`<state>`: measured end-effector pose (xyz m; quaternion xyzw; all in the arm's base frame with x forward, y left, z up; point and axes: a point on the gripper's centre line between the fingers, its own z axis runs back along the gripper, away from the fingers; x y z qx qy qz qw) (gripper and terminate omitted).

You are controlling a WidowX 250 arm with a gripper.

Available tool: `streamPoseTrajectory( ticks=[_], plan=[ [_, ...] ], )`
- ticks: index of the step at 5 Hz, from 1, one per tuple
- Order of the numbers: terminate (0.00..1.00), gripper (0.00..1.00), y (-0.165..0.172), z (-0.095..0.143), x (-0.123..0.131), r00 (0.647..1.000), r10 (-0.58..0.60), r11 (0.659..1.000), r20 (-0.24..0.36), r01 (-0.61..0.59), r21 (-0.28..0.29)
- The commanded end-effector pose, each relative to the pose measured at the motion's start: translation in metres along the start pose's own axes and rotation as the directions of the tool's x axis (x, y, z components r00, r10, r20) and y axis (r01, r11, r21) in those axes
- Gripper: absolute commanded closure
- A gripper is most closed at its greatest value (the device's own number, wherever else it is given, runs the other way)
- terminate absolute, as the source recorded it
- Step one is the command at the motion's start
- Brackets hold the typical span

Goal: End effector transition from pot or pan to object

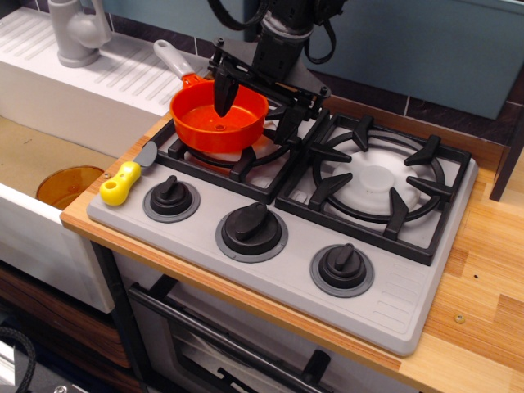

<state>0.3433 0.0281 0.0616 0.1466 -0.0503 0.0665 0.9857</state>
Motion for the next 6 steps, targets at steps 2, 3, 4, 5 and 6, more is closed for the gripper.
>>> streamPoseTrajectory(
  ticks=[2, 3, 4, 5, 6],
  plan=[
    [0.00, 0.00, 0.003, 0.007, -0.005, 1.000, 0.010, 1.000, -0.011, -0.009, 0.009],
    [0.00, 0.00, 0.006, 0.017, -0.014, 0.999, 0.023, 1.000, -0.028, -0.022, 0.019],
    [0.00, 0.00, 0.007, 0.028, -0.022, 0.998, 0.040, 0.999, -0.045, -0.040, 0.017],
    [0.00, 0.00, 0.014, 0.052, -0.028, 0.995, 0.053, 0.998, -0.083, -0.049, 0.044],
    [0.00, 0.00, 0.021, 0.065, -0.036, 0.994, 0.070, 0.994, -0.089, -0.063, 0.085]
  ],
)
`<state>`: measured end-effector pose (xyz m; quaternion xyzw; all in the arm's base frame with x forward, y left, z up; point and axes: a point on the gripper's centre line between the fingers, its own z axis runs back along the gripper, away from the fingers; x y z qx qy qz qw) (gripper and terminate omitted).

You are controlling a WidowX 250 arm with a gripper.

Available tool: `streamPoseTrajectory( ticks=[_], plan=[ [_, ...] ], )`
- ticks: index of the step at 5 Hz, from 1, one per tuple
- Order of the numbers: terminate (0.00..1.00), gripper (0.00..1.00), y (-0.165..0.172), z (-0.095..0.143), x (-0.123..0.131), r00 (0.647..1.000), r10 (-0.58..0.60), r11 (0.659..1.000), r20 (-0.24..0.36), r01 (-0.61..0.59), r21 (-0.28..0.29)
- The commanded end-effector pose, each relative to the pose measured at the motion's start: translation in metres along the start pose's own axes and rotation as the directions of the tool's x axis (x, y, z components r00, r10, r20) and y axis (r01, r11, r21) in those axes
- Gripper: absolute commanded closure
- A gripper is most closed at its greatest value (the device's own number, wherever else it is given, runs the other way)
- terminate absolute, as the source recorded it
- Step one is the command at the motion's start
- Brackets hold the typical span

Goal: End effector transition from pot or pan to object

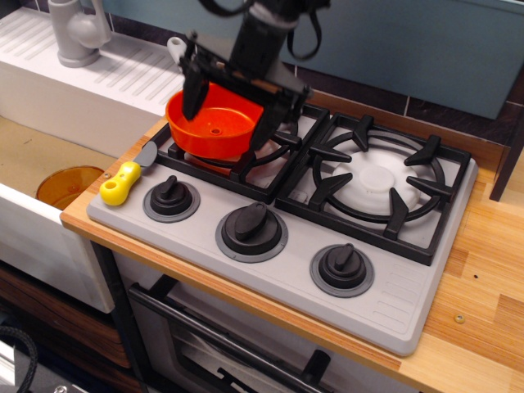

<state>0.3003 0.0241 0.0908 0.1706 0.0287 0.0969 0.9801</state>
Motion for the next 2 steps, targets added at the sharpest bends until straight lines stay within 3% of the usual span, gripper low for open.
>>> streamPoseTrajectory(
  ticks=[1, 2],
  plan=[
    [0.00, 0.00, 0.036, 0.022, -0.010, 0.995, -0.008, 1.000, 0.095, 0.006, 0.027],
    [0.00, 0.00, 0.060, 0.005, -0.014, 0.992, -0.078, 0.997, 0.100, 0.076, 0.031]
  ],
)
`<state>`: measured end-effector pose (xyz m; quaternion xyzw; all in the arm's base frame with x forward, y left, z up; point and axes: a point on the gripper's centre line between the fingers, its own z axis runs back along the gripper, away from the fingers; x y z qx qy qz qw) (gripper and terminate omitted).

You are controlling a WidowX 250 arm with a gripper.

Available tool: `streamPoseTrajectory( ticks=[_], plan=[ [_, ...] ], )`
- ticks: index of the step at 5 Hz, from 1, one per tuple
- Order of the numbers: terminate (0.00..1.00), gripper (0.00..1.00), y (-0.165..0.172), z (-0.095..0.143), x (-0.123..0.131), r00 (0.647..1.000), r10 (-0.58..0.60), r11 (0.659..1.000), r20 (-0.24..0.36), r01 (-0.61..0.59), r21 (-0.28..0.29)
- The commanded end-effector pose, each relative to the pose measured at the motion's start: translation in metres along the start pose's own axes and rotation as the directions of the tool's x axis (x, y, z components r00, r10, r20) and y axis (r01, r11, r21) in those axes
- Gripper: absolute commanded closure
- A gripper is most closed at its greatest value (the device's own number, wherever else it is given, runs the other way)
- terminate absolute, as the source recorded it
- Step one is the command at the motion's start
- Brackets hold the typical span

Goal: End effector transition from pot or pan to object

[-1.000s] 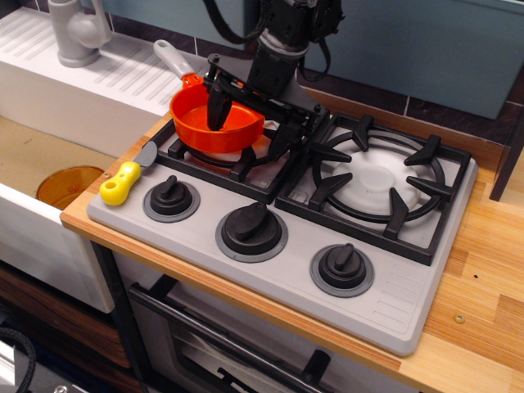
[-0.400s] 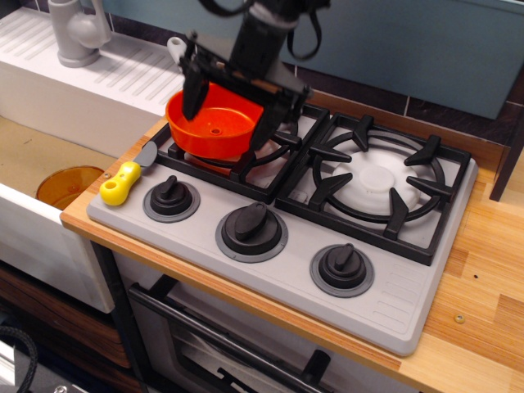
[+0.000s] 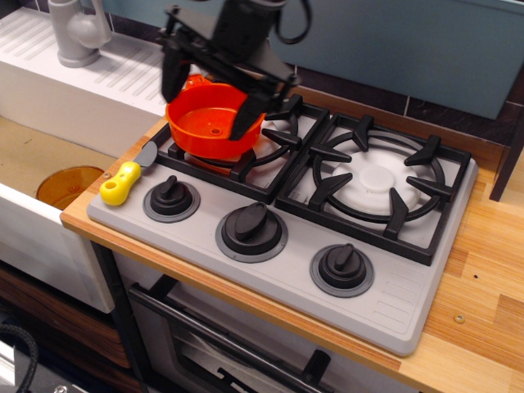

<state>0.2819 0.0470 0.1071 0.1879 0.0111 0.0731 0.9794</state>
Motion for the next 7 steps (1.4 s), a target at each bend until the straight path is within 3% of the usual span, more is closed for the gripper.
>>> streamPoseTrajectory(
  ticks=[1, 2, 5, 7],
  plan=[
    [0.00, 0.00, 0.041, -0.030, -0.004, 0.990, -0.078, 0.995, 0.118, 0.085, -0.052],
    [0.00, 0.00, 0.040, -0.047, -0.004, 0.979, -0.054, 0.995, 0.196, 0.070, -0.073],
    [0.00, 0.00, 0.041, -0.075, -0.008, 0.977, -0.045, 0.992, 0.209, 0.068, -0.106],
    [0.00, 0.00, 0.066, -0.093, -0.021, 0.970, -0.062, 0.994, 0.235, 0.081, -0.070]
  ],
)
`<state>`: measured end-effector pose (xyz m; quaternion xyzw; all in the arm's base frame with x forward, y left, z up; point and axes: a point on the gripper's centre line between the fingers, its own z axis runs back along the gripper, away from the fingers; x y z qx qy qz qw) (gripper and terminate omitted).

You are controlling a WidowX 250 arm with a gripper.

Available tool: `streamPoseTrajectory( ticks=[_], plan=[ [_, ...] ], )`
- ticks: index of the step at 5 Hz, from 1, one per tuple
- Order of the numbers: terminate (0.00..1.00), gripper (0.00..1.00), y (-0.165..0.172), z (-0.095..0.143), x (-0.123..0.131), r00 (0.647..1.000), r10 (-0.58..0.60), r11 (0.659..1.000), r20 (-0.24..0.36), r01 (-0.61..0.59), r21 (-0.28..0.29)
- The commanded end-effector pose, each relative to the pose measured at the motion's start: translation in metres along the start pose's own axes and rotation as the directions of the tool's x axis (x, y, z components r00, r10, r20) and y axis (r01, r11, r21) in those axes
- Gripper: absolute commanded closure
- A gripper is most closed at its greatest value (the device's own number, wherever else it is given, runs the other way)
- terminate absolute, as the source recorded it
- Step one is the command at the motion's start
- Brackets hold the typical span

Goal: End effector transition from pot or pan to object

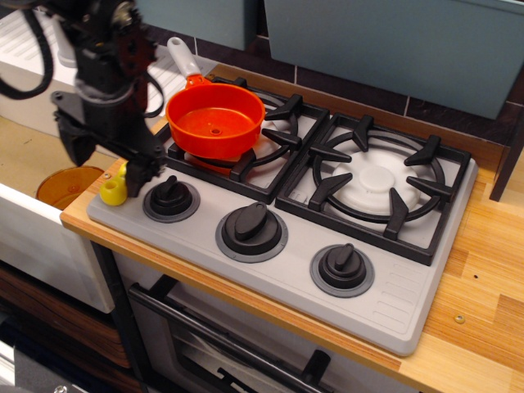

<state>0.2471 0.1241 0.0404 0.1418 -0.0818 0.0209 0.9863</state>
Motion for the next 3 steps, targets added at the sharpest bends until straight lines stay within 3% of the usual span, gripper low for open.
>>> streamPoseTrajectory(
  ticks=[1, 2, 3],
  plan=[
    [0.00, 0.00, 0.010, -0.004, 0.003, 0.999, 0.008, 1.000, 0.037, -0.008, 0.015],
    [0.00, 0.00, 0.001, -0.012, 0.014, 0.999, 0.024, 1.000, 0.045, -0.024, 0.004],
    [1.00, 0.00, -0.008, -0.016, 0.043, 0.998, 0.048, 0.999, 0.034, -0.047, -0.027]
  ],
)
